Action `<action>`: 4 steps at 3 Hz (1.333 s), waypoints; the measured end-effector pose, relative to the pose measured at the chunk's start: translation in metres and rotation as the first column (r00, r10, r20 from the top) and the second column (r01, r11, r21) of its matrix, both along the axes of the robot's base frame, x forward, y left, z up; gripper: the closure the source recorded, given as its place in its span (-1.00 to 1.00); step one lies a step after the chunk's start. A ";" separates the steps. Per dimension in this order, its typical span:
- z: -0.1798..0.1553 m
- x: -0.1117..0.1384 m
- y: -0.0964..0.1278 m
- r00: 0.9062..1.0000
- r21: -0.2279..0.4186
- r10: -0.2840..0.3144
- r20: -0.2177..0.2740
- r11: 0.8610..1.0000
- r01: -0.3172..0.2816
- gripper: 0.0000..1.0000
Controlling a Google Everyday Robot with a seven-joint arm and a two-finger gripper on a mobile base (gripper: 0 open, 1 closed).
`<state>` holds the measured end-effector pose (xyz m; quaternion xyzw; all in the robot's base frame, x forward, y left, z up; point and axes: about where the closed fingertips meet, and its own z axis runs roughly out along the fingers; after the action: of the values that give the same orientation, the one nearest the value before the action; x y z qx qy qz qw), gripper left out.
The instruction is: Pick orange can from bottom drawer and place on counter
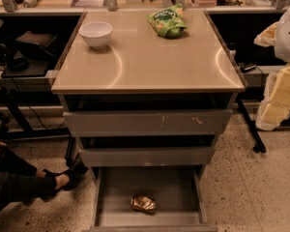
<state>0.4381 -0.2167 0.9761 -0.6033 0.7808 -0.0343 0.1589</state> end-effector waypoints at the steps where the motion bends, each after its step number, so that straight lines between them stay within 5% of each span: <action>1: 0.000 0.000 0.000 1.000 0.000 0.000 0.000 1.000 0.000 -1.00; 3: -0.048 -0.028 0.027 1.000 0.049 0.016 0.017 0.999 -0.017 -1.00; 4: -0.119 -0.035 0.066 1.000 0.083 0.018 -0.007 0.996 -0.017 -1.00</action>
Offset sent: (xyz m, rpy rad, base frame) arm -0.0211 0.0048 -0.0377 -0.0203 -0.0003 -0.0195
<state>0.4029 -0.1505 0.8571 -0.6030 0.7769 0.0018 0.1813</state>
